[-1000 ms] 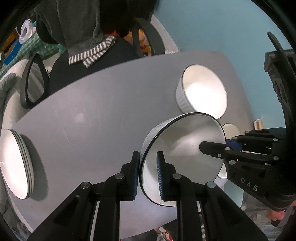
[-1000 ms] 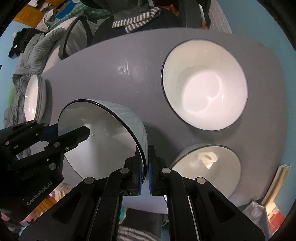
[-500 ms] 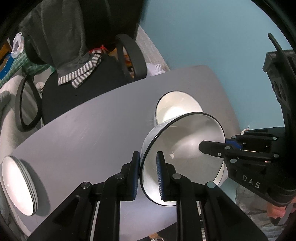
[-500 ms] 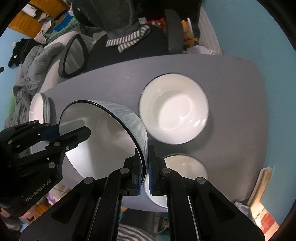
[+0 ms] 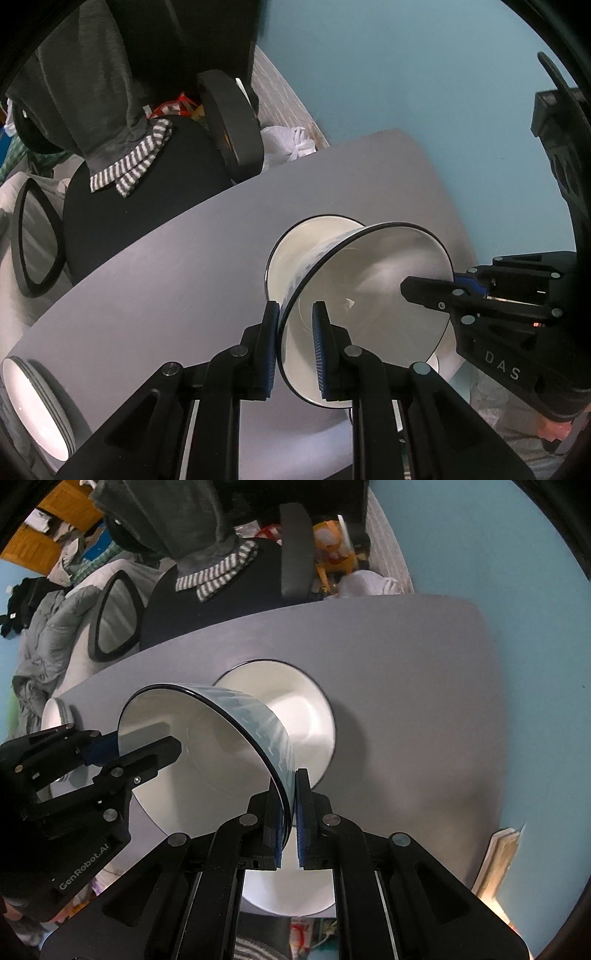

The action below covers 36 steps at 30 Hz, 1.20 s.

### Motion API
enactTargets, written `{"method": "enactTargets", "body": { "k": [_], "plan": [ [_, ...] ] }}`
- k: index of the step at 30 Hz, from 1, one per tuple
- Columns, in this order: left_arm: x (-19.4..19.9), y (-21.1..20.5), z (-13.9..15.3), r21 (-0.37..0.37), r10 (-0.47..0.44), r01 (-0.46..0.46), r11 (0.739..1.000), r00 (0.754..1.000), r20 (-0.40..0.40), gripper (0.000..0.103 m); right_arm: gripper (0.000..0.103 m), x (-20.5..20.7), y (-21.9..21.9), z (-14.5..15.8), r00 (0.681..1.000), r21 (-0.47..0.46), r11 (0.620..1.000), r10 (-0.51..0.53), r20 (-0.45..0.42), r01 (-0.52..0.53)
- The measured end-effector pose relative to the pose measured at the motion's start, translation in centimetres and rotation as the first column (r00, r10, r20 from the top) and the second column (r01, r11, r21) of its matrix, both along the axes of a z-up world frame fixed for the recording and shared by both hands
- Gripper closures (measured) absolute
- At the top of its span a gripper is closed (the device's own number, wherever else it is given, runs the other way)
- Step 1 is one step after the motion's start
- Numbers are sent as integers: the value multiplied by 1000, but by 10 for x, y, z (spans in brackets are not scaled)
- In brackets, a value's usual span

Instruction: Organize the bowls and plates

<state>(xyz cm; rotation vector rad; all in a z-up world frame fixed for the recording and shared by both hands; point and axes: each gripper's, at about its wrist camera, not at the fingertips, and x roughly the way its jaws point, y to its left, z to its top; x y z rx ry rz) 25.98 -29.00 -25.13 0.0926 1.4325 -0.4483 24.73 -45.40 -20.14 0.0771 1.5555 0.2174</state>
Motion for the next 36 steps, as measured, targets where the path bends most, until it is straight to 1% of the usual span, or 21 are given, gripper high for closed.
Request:
{"method": "enactTargets", "body": {
  "k": [5, 13, 20, 23, 25, 26, 28, 32, 35, 36],
  "plan": [
    [8, -10, -13, 11, -8, 9, 1000, 1000, -21, 86, 97, 10, -7, -11, 1000, -6, 1000, -4, -16, 4],
    [16, -14, -32, 27, -2, 3, 1000, 999, -53, 86, 97, 20, -7, -30, 999, -23, 1000, 9, -50, -10],
    [18, -11, -38, 15, 14, -13, 1000, 997, -79, 86, 96, 25, -8, -33, 999, -37, 999, 18, -44, -19],
    [18, -11, -41, 16, 7, -6, 1000, 997, -81, 86, 96, 26, -7, -33, 999, -46, 999, 21, -45, -23],
    [18, -11, -40, 21, 8, -6, 1000, 997, -76, 86, 91, 27, -6, -33, 999, -38, 999, 23, -44, -25],
    [18, -11, -40, 21, 11, -10, 1000, 997, -77, 86, 90, 28, -6, -34, 999, -37, 999, 24, -48, -26],
    [18, -11, -40, 17, 14, -12, 1000, 997, -78, 83, 88, 27, -5, -37, 998, -49, 998, 21, -59, -24],
    [17, -12, -39, 21, 14, -12, 1000, 997, -79, 82, 87, 22, -3, -43, 998, -66, 997, 27, -61, -31],
    [16, -14, -38, 13, 9, -8, 1000, 996, -84, 74, 87, 18, -4, -44, 998, -64, 997, 27, -62, -31],
    [15, -15, -38, 8, 7, -6, 1000, 996, -86, 69, 84, 17, -5, -45, 998, -66, 997, 23, -60, -27]
  ]
}}
